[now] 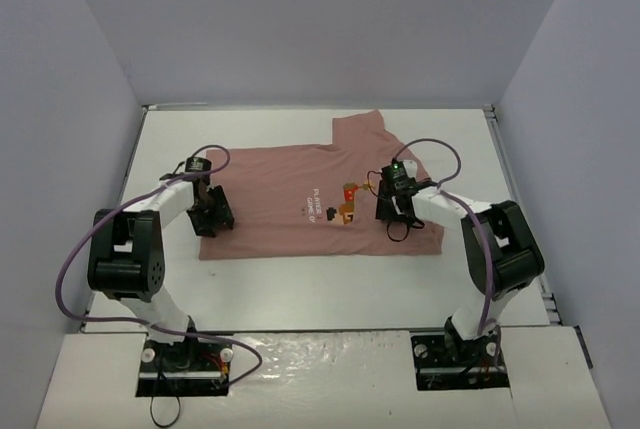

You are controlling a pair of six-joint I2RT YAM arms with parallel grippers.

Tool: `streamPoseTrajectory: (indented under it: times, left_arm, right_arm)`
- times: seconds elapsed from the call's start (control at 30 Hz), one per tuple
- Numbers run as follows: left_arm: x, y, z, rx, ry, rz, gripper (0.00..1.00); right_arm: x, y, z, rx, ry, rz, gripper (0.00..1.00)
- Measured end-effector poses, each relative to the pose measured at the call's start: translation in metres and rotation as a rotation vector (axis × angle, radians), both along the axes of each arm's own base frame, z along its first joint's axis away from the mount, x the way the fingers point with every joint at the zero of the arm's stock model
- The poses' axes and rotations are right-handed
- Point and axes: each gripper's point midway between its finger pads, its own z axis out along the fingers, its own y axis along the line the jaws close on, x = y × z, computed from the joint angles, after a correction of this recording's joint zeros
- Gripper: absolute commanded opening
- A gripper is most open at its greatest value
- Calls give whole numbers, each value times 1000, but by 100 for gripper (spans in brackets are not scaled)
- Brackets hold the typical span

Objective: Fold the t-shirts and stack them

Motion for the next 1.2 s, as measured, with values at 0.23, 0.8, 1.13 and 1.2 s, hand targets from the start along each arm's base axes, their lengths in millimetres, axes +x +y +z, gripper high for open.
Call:
streamPoseTrajectory:
  times: [0.23, 0.8, 1.13, 1.2]
  left_arm:
    - [-62, 3, -1, -32, 71, 17, 49]
    - [82, 5, 58, -40, -122, -16, 52]
    - [90, 10, 5, -17, -36, -7, 51]
    - [78, 14, 5, -17, -40, 6, 51]
  right_arm:
    - [-75, -13, -1, 0, 95, -46, 48]
    - [76, 5, 99, -116, -115, 10, 47]
    - [68, -25, 5, -153, 67, 22, 47]
    - [60, -29, 5, -143, 53, 11, 47]
